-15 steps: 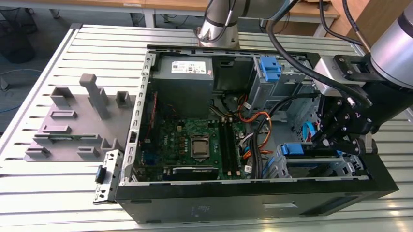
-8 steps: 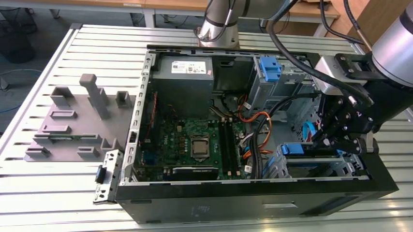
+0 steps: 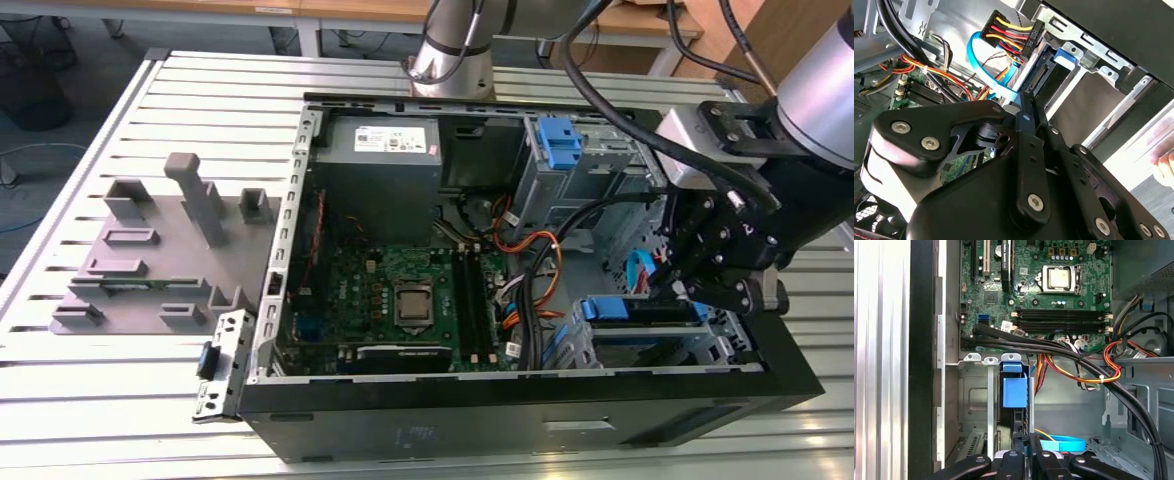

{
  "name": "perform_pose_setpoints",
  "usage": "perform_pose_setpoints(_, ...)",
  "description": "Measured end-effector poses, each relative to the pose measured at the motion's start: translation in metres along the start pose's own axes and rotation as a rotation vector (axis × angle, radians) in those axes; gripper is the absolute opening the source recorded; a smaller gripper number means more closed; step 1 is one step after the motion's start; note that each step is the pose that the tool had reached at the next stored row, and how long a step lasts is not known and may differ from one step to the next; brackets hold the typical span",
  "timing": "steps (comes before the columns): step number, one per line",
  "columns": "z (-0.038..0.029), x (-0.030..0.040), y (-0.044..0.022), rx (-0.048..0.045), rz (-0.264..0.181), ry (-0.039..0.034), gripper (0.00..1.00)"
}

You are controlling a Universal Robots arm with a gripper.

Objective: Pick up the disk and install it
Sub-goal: 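Insert the first disk wire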

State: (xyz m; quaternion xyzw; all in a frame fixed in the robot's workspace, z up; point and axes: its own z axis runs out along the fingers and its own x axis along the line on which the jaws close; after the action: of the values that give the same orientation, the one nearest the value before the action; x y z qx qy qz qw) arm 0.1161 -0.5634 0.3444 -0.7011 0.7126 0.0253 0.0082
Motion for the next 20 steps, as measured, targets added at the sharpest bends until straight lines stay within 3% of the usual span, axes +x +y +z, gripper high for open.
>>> perform_pose_setpoints(20, 0.0070, 0.0003, 0.0009, 0.0023, 0.000, -0.0005, 0.16)
